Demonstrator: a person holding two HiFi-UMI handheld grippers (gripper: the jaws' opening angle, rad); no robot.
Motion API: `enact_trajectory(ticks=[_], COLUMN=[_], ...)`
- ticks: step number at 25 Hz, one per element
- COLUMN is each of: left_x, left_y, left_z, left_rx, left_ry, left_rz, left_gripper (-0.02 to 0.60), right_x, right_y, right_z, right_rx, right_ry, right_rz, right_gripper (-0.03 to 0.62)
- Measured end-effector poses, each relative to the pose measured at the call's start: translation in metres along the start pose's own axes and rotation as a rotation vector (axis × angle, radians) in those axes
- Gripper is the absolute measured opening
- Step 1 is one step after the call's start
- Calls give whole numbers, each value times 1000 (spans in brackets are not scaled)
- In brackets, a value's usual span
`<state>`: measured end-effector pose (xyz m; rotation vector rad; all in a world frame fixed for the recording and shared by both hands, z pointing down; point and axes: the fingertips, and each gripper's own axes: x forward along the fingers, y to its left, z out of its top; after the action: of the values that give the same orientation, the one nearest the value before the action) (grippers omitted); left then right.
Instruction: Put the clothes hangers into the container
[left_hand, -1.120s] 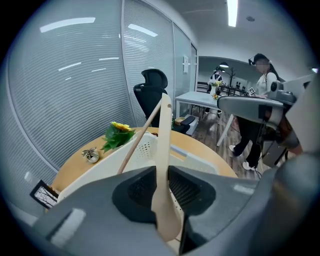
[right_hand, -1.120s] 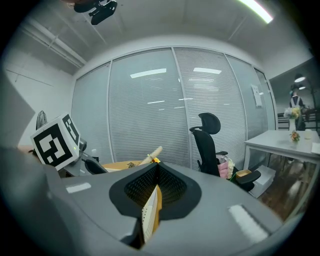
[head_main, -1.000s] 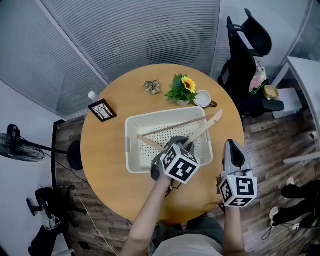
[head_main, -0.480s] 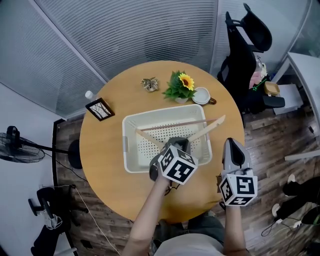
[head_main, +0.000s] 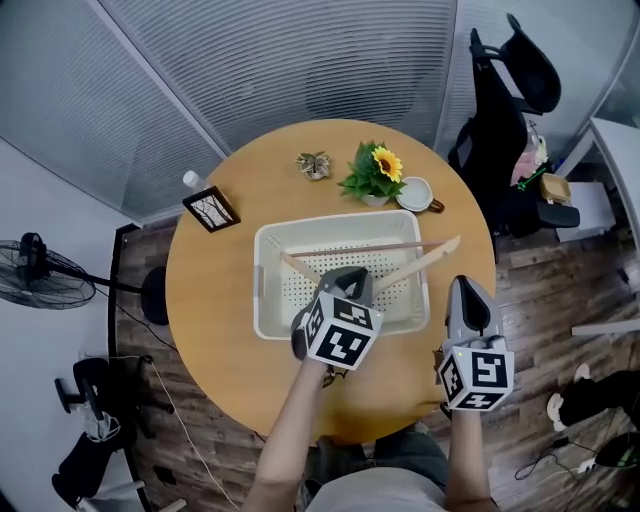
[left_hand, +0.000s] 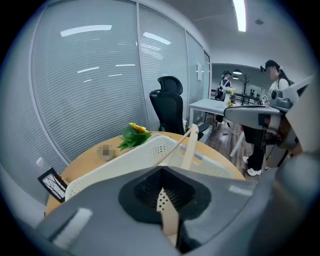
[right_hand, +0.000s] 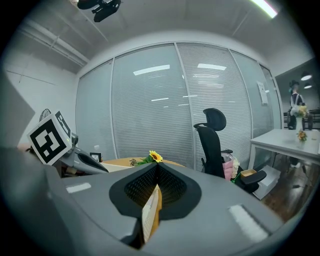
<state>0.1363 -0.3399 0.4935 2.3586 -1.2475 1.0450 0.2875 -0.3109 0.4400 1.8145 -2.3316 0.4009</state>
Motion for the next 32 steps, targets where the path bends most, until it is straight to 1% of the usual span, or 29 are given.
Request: enact_trajectory(ticks=[2,6,9,17,21,27,32], left_x=[-8,-30,-50,-102,-131,-167,-199], left_y=[10,35,48,75,86,99,110], left_z=[2,7,10,18,24,34,41], left_rx=[-20,-62,-98,-153,-160,-179,-198], left_ry=[-19,-68,-117,-255,-319,-420,-504], left_rz=[40,144,190,261,296,312,337], left_gripper=[0,0,0,0,0,0,0], right_x=[3,6,8,9,3,-5,-9], right_y=[4,15,28,69,85,109,119], right_z=[3,15,24,49,63,83,95], right_rx=[-5,-20,-39,-91,-110,-127,-138], right_ry=[-6,-28,-46,-92,-118,-159,-186], right_rz=[16,50,73,120,118,116,100], right_gripper=[21,21,21,21,21,21,21])
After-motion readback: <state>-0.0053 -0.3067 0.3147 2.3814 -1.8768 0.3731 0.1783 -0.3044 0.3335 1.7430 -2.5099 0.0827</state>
